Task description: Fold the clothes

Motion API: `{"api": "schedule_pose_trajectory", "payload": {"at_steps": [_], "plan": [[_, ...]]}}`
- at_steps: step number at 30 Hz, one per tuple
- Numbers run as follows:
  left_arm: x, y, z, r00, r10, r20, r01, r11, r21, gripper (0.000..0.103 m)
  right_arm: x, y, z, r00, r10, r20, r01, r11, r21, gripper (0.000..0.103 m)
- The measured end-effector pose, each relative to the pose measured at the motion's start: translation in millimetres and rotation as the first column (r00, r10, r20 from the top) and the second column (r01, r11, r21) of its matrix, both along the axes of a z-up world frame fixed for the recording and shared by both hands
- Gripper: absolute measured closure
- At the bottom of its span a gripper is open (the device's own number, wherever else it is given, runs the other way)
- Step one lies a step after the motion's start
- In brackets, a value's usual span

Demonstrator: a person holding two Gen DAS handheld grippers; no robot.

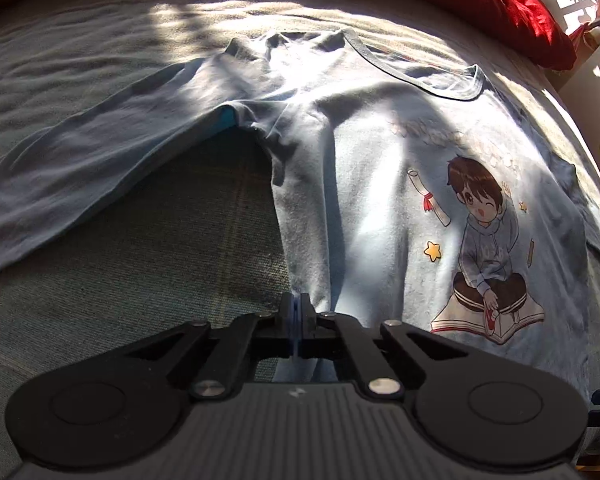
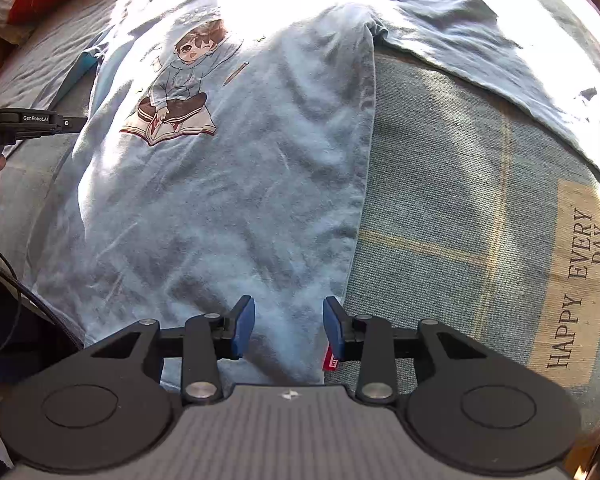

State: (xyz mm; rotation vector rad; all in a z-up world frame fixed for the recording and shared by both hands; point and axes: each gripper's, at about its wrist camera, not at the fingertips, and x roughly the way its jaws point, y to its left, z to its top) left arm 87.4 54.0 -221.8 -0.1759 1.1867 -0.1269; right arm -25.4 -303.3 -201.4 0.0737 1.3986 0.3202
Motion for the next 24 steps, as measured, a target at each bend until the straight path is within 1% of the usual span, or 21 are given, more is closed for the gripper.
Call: {"api": "schedule_pose_trajectory", "payload": {"at_steps": [2,3,5,7,11,13,15,17,19,20,22,23,24], "plan": [[1.9,4.9,-0.7,1.0,0.018,-0.018,-0.019,0.999,-0.038,0.103,0.0,0.2,-0.8,1.0,0.003,0.0,-0.003,1.0,0.001,0.06],[2.8,6.5,-2.1,0.999,0.032,-0.025,-0.033,0.999,-0.04,0.098,-0.5,-0.1,-1.3,1.0,0.001,0.002,-0.001,1.0,-0.002,0.058],[3.9,6.6,-5.2,0.999,0.038,-0.03,-0.039,0.999,-0.033,0.097,-1.0,-0.6,-2.6,1.0,-0.001,0.0,0.001,1.0,0.003,0.058],[4.9,1.0,-6.5,0.999,0.026,-0.025,-0.026,1.0,0.001,0.097,-1.9,-0.5,-3.3,1.0,-0.004,0.0,0.004,1.0,0.007,0.058],[3.2,-16.7,-5.7,1.0,-0.015,-0.001,0.015,0.995,0.1,0.098,-2.4,0.7,-3.4,1.0,0.002,0.003,-0.002,1.0,0.003,0.058],[2.6,-21.0,-3.6,1.0,-0.031,0.005,0.03,0.992,0.122,0.103,-2.3,0.7,-3.7,1.0,-0.002,0.005,0.002,1.0,0.007,0.058],[1.7,-23.9,-1.1,0.999,-0.043,0.012,0.041,0.988,0.147,0.103,-1.8,1.1,-3.2,1.0,-0.006,0.011,0.006,1.0,0.004,0.058],[0.3,-16.4,3.9,0.999,-0.027,0.025,0.021,0.982,0.186,0.103,-0.5,1.0,-0.6,1.0,-0.009,0.023,0.009,1.0,0.0,0.058],[0.5,3.8,7.1,0.999,0.029,0.021,-0.033,0.973,0.227,0.103,2.0,-1.5,3.6,0.999,-0.009,0.04,0.009,1.0,0.001,0.058],[0.9,15.5,8.4,0.998,0.062,0.005,-0.062,0.977,0.202,0.103,4.3,-3.4,5.6,0.999,-0.01,0.052,0.01,1.0,-0.003,0.058],[-0.8,31.6,15.9,0.994,0.109,0.013,-0.109,0.985,0.132,0.103,14.0,-9.6,7.4,0.997,-0.028,0.071,0.028,1.0,0.005,0.058],[-0.5,36.1,19.6,0.993,0.119,0.018,-0.12,0.988,0.101,0.103,20.3,-13.6,8.1,0.996,-0.044,0.083,0.043,0.999,0.013,0.058],[2.7,30.7,23.1,0.995,0.092,0.031,-0.094,0.992,0.085,0.101,26.6,-17.5,8.8,0.994,-0.061,0.094,0.059,0.998,0.021,0.057]]}}
